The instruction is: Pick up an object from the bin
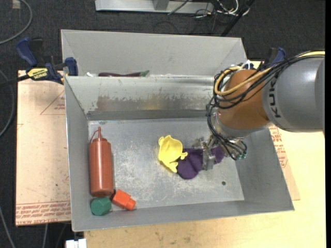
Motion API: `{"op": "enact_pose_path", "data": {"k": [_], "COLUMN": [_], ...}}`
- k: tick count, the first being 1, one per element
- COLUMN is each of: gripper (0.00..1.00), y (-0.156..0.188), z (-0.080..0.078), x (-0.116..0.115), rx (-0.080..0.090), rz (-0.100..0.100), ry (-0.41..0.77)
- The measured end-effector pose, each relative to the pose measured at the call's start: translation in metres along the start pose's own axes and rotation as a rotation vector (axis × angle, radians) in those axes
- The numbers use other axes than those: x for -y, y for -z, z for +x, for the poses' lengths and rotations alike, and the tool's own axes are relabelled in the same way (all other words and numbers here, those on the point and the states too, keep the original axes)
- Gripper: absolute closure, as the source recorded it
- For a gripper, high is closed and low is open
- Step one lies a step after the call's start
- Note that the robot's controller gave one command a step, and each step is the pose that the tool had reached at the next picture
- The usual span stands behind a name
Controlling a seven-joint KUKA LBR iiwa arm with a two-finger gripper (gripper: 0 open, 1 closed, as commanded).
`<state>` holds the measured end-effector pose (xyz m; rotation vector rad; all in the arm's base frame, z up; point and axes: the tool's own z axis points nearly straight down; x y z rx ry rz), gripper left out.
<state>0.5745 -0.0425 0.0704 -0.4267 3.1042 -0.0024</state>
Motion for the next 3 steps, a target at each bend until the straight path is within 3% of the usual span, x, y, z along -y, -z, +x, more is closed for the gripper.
{"op": "enact_pose_path", "data": {"k": [1, 2, 3], "gripper": [1.00, 1.00, 1.00], "y": [0.000, 0.112, 0.112], "z": [0.000, -0.007, -0.007], "x": [0.000, -0.004, -0.004], "rx": [0.000, 0.004, 0.004], "rz": [0.000, 0.000, 0.000], "ry": [0.000, 0.012, 0.012]}}
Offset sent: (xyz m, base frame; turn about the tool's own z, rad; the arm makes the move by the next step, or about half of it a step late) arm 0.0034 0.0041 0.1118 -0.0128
